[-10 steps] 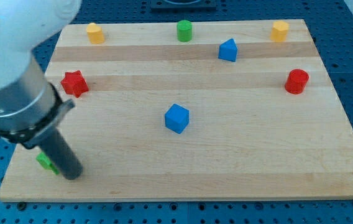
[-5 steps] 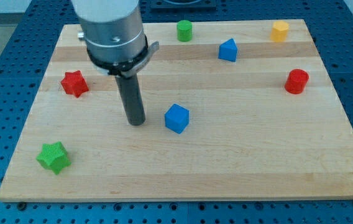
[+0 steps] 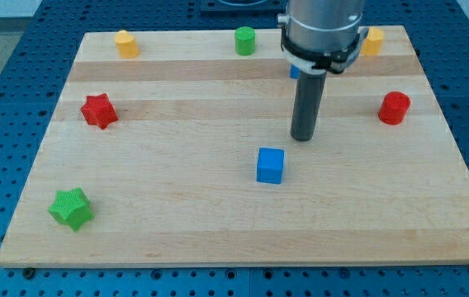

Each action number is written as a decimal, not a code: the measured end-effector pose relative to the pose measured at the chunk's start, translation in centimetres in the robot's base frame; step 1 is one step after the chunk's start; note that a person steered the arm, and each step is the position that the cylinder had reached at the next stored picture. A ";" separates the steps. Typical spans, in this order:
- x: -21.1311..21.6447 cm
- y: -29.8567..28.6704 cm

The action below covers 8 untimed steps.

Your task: Slide the blue cube diagonal to the red circle

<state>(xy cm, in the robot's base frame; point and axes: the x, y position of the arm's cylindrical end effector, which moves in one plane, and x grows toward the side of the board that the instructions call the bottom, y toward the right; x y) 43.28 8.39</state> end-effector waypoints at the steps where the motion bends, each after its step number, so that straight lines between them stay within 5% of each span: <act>1: -2.9 1.2; 5: -12.0 8.7; 8: -15.4 4.8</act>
